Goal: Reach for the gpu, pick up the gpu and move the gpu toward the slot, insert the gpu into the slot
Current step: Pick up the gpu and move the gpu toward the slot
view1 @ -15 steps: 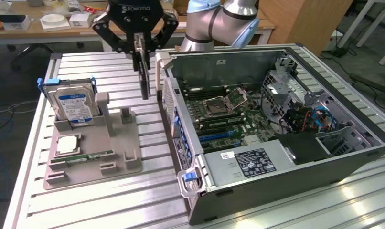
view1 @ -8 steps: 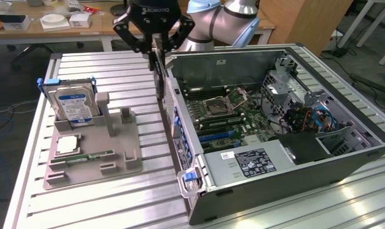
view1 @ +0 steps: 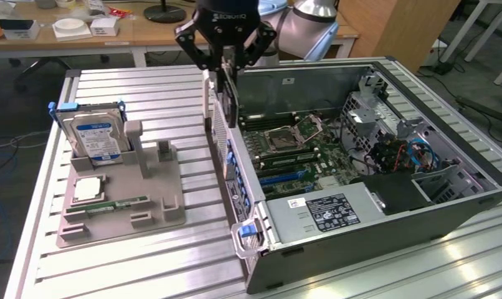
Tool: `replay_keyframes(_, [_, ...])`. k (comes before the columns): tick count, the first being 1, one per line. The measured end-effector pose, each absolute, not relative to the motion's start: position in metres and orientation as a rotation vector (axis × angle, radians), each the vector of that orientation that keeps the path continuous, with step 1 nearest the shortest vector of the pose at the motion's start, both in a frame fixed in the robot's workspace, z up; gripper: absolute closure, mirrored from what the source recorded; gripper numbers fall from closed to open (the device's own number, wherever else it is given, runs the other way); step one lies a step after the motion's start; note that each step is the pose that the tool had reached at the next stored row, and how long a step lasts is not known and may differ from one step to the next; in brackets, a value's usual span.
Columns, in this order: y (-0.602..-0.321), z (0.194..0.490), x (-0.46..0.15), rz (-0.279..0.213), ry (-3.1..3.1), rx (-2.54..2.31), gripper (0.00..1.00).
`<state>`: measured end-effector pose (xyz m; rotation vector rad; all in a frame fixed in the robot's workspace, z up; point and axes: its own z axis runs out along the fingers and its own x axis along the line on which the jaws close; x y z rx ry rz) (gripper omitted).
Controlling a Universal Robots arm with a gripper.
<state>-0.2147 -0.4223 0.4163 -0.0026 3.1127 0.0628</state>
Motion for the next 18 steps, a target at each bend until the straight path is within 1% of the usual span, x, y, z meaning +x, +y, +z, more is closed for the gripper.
replay_keyframes(18, [-0.422,0.41,-0.133,0.063,3.113,-0.003,0.74])
